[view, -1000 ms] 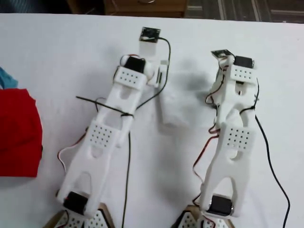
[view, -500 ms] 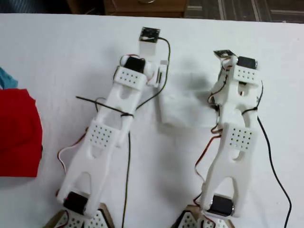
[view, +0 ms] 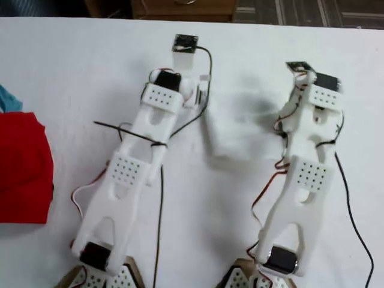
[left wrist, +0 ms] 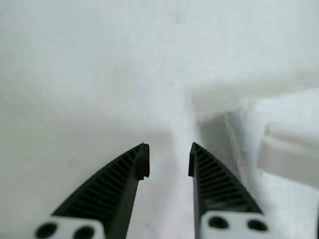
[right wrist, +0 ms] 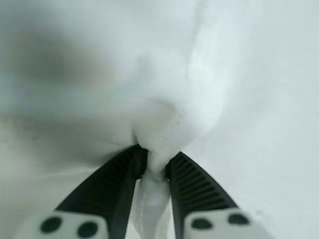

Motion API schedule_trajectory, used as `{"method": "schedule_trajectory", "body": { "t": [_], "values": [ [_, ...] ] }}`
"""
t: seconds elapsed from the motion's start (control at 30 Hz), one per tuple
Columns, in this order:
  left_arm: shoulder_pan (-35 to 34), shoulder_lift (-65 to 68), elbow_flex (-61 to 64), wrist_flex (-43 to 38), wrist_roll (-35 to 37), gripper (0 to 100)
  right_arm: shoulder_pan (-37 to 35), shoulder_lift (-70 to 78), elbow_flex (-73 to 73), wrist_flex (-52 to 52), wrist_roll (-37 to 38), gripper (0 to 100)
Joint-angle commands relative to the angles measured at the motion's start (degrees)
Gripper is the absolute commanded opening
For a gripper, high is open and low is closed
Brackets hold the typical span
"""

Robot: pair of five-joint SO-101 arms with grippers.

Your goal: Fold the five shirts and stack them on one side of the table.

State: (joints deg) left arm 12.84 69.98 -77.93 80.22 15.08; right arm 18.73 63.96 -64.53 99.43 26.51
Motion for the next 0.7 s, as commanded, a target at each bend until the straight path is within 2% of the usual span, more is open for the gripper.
{"method": "schedule_trajectory", "body": {
  "t": [0.0, 0.27, 0.67],
  "values": [
    [-1.41, -0.88, -2.59, -0.26, 1.49, 15, 5.49, -0.57, -1.49, -0.13, -0.18, 2.0],
    [-1.41, -0.88, -2.59, -0.26, 1.49, 15, 8.40, -0.57, -1.58, -0.13, 3.25, 2.0],
    [-1.67, -0.88, -2.59, -0.26, 1.49, 15, -5.58, -2.33, -4.84, 1.89, 2.20, 2.0]
  ]
}}
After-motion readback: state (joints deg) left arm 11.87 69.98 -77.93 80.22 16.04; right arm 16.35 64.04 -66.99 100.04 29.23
